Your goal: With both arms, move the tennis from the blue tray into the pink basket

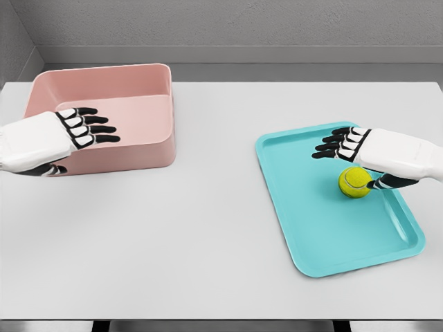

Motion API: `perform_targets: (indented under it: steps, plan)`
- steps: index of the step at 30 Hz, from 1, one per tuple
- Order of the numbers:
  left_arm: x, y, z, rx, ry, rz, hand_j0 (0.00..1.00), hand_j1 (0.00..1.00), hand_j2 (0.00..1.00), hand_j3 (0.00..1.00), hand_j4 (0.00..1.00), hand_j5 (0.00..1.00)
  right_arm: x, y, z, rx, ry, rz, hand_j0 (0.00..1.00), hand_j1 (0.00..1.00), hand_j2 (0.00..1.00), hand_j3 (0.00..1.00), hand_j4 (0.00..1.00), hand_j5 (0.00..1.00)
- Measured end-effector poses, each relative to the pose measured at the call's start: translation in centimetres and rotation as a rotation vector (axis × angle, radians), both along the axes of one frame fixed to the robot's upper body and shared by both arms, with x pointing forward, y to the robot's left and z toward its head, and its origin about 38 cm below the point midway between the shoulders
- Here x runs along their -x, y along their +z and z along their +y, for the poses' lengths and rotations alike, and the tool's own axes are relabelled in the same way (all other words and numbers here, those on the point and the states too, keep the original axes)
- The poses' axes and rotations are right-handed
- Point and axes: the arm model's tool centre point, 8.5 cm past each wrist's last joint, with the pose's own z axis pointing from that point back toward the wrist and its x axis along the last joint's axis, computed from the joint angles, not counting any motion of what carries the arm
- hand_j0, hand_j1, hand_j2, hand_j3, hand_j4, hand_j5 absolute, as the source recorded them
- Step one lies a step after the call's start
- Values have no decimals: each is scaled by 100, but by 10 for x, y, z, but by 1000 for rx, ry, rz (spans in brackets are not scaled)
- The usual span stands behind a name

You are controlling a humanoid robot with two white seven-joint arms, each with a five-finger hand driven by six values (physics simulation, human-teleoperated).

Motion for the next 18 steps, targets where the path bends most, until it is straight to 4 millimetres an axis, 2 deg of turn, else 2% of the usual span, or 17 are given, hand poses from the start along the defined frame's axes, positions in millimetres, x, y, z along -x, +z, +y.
perform_targets:
  steps: [6, 9, 13, 18]
  plan:
    - [0, -1, 0, -1, 0, 1, 100, 100, 100, 100, 100, 100, -2, 0, -4, 6, -12, 1, 100, 100, 100, 100, 100, 100]
    - [0, -1, 1, -4, 2, 3, 100, 100, 100, 100, 100, 100, -4, 2, -8, 67, -14, 60, 100, 100, 100, 100, 100, 100]
    - [0, 0, 3, -9, 6, 4, 100, 100, 100, 100, 100, 100, -7, 4, -2, 98, 11, 117, 100, 100, 100, 100, 100, 100]
    - [-1, 0, 6, -13, 13, 4, 100, 100, 100, 100, 100, 100, -14, 8, 3, 125, 21, 98, 99, 99, 99, 99, 99, 99]
